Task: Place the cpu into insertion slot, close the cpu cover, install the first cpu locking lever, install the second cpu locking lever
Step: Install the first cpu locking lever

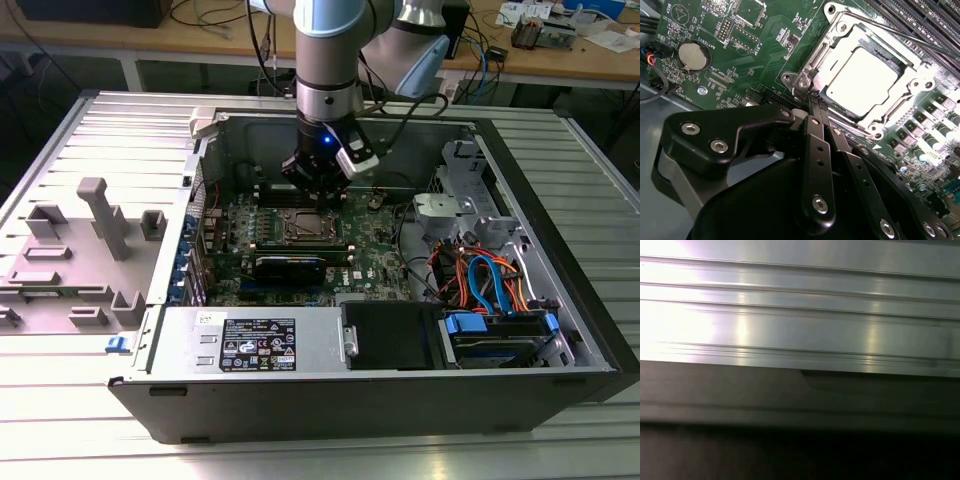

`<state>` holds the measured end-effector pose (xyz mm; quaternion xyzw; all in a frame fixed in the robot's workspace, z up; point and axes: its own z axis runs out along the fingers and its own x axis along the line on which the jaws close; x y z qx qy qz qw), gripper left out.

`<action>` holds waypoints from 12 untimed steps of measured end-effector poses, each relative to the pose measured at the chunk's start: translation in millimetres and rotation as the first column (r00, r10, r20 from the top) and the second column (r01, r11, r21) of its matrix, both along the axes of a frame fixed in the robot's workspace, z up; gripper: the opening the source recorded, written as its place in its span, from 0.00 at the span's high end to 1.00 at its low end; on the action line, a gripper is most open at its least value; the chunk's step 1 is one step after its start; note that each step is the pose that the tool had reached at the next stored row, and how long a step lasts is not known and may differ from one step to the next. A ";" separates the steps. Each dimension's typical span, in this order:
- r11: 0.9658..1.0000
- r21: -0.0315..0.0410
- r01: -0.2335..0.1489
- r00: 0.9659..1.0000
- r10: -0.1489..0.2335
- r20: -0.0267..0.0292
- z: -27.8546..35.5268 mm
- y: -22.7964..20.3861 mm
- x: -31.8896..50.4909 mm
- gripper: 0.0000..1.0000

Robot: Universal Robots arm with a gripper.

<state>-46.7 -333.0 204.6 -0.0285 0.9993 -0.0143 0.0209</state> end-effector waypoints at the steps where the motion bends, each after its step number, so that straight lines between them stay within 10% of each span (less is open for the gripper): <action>1: 1.000 0.000 0.000 1.000 0.000 0.000 -0.4 0.0 0.2 0.89; 7: 1.000 0.002 0.000 1.000 0.000 0.000 -1.0 0.0 0.4 0.89; 12: 1.000 0.026 0.000 1.000 0.000 0.000 -1.1 0.1 0.4 0.89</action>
